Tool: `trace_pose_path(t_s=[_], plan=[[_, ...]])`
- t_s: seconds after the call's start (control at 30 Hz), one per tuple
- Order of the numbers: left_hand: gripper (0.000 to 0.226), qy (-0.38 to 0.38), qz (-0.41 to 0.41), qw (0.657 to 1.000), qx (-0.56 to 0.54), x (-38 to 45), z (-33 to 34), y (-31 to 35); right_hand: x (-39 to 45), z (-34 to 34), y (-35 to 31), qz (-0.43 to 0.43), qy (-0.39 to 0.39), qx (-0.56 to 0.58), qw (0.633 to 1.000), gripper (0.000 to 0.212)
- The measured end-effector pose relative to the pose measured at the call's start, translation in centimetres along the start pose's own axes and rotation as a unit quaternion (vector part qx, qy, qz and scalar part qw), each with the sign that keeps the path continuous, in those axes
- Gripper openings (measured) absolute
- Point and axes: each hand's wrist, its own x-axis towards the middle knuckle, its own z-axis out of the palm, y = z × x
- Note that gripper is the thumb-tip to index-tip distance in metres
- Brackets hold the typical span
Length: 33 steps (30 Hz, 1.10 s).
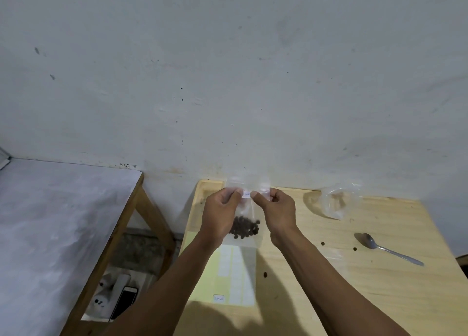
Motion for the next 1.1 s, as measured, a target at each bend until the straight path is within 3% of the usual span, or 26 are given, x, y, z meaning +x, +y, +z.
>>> trace_pose_path(t_s=[0.07, 0.23, 0.47, 0.6, 0.7, 0.77, 0.9, 0.97, 1.1], plan=[[0.018, -0.003, -0.001, 1.0, 0.009, 0.1, -0.2, -0.2, 0.1, -0.2, -0.1, 0.01, -0.007, 0.014, 1.0, 0.016], [0.026, 0.02, -0.032, 0.999, 0.019, 0.8, -0.4, -1.1, 0.6, -0.2, 0.6, 0.021, -0.019, 0.014, 1.0, 0.009], [0.027, 0.029, -0.099, 0.994, 0.041, 2.7, -1.0, -3.2, 0.2, -1.8, 3.9, 0.055, -0.144, -0.022, 0.988, 0.032], [0.007, -0.003, -0.147, 0.982, 0.115, 2.8, -0.9, -5.4, 1.0, -2.4, 6.2, 0.061, -0.095, -0.062, 0.992, 0.047], [0.028, -0.052, -0.204, 0.971, 0.114, 2.4, -0.5, -7.1, 2.2, -2.2, 7.6, 0.064, -0.041, -0.083, 0.994, 0.049], [0.035, -0.062, -0.196, 0.969, 0.136, 2.4, -0.4, -7.8, 3.1, -1.8, 8.2, 0.061, -0.042, -0.118, 0.99, 0.048], [0.047, -0.039, -0.169, 0.959, 0.223, 4.3, -0.5, -8.8, 4.9, -0.7, 8.7, 0.063, -0.123, -0.173, 0.975, 0.069], [0.051, -0.03, -0.16, 0.954, 0.254, 5.5, -0.3, -9.2, 5.9, 0.0, 8.7, 0.046, -0.124, -0.212, 0.968, 0.076], [0.045, -0.005, -0.142, 0.953, 0.269, 7.4, 0.2, -9.4, 8.0, 0.9, 8.4, -0.001, -0.097, -0.24, 0.966, 0.058]])
